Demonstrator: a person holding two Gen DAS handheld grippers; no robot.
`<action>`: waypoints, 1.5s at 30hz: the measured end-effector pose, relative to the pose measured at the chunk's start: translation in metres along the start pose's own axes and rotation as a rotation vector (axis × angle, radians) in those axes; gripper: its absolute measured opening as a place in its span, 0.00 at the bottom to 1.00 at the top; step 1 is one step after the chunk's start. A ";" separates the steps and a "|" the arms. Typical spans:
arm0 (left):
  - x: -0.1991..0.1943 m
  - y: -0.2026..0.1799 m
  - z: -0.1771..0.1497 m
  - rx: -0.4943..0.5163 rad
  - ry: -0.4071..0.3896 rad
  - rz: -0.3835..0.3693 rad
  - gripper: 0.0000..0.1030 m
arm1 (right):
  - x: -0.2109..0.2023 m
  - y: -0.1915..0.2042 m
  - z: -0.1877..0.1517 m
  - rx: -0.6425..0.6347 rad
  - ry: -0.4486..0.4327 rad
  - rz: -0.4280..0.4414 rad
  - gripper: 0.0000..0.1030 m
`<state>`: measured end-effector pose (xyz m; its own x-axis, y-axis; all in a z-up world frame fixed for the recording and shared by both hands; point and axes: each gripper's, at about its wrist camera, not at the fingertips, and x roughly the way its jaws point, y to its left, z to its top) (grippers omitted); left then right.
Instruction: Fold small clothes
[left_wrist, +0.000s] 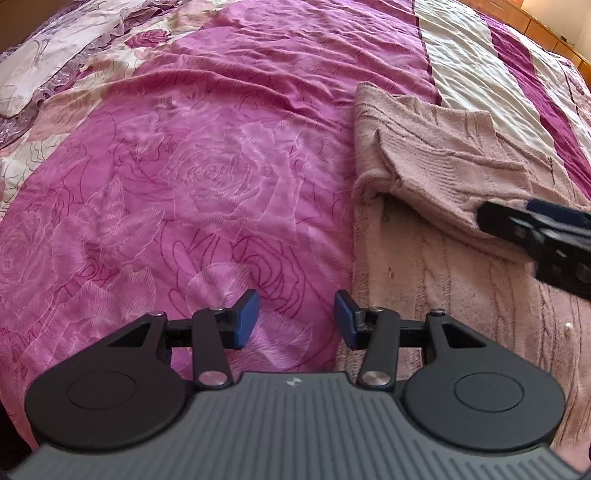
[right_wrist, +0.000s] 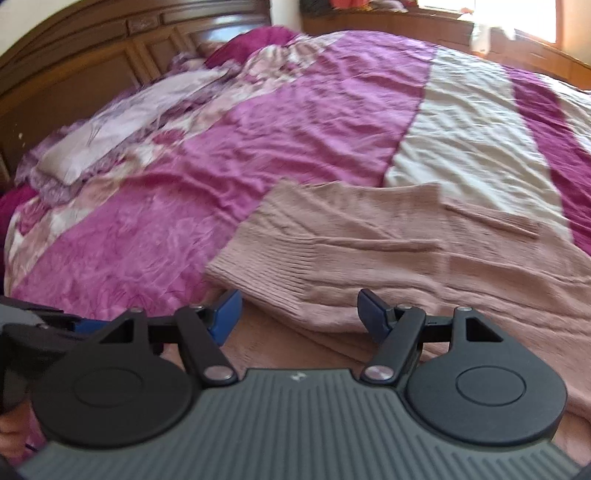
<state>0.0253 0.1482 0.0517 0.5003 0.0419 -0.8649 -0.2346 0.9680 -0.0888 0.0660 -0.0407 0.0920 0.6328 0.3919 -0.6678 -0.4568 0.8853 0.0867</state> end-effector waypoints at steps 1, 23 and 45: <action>0.000 0.001 -0.001 0.002 -0.001 -0.001 0.52 | 0.005 0.002 0.002 -0.006 0.006 0.002 0.69; 0.010 -0.001 -0.002 0.007 -0.006 -0.010 0.59 | 0.056 0.005 0.015 0.048 0.063 0.052 0.10; 0.010 0.007 0.001 -0.042 0.005 -0.051 0.60 | 0.029 0.039 0.012 -0.157 0.011 0.055 0.59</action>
<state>0.0290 0.1554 0.0429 0.5079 -0.0087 -0.8613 -0.2435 0.9577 -0.1533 0.0743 0.0078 0.0848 0.5978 0.4349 -0.6734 -0.5828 0.8126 0.0074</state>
